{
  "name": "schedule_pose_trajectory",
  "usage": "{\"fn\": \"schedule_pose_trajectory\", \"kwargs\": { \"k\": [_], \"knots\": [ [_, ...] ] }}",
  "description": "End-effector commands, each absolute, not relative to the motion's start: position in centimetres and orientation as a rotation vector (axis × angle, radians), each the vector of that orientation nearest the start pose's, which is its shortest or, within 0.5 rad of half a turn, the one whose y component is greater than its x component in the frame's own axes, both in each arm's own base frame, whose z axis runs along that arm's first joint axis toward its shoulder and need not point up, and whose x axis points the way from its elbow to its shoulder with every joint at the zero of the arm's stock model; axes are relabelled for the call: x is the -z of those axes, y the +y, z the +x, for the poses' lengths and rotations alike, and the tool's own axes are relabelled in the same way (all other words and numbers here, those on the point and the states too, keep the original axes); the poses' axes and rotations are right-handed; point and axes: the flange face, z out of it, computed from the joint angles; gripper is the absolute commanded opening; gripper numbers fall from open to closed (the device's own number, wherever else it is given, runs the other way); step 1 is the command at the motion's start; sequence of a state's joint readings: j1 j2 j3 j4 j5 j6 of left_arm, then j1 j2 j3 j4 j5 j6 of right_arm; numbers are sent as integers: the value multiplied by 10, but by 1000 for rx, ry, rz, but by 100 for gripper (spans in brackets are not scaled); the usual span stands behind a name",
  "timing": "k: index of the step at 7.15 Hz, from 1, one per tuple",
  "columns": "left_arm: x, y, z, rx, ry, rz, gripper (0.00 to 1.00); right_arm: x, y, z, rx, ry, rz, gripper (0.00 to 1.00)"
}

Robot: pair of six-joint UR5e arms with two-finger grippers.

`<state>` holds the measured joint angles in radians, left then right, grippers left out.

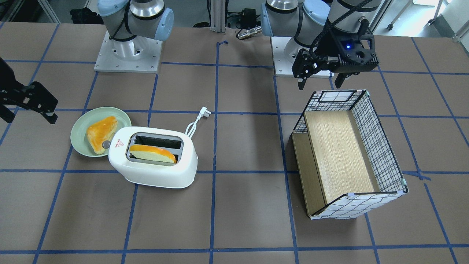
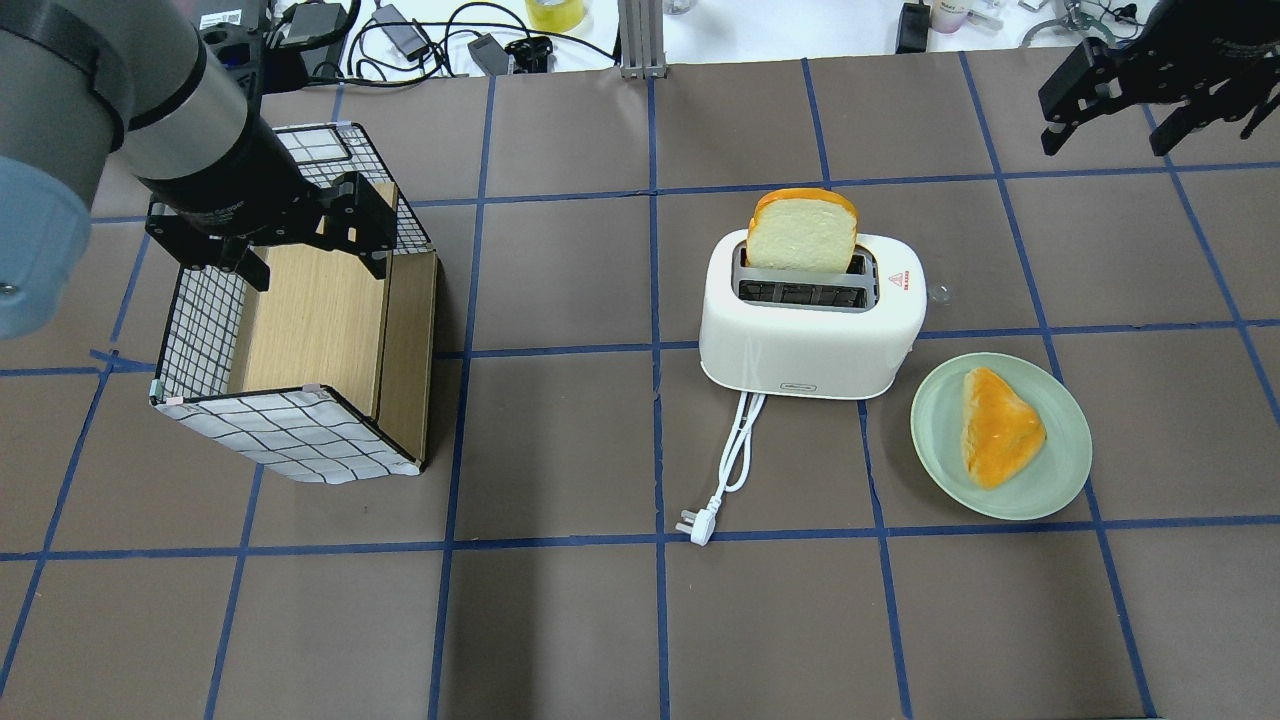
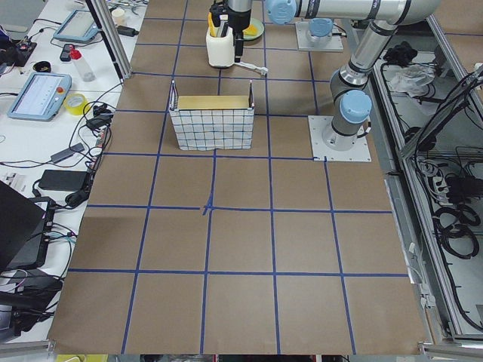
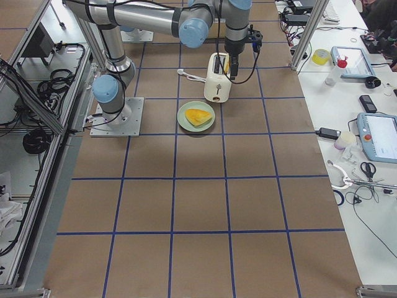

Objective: Press toaster with right arm

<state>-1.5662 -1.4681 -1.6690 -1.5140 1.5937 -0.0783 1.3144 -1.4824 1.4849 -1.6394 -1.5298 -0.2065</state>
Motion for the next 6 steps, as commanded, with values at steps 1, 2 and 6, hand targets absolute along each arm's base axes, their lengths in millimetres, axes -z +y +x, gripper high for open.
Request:
{"fn": "schedule_pose_trajectory", "kwargs": {
  "k": [1, 2, 6],
  "knots": [
    [-494, -455, -129, 97, 3118, -130, 100, -502, -547, 48, 143, 3114, 153, 100],
    [-494, -455, -129, 97, 3118, -130, 100, -508, -544, 77, 165, 3108, 167, 100],
    [-494, -455, -129, 97, 3117, -130, 100, -505, -544, 125, 186, 3093, -72, 100]
  ]
}}
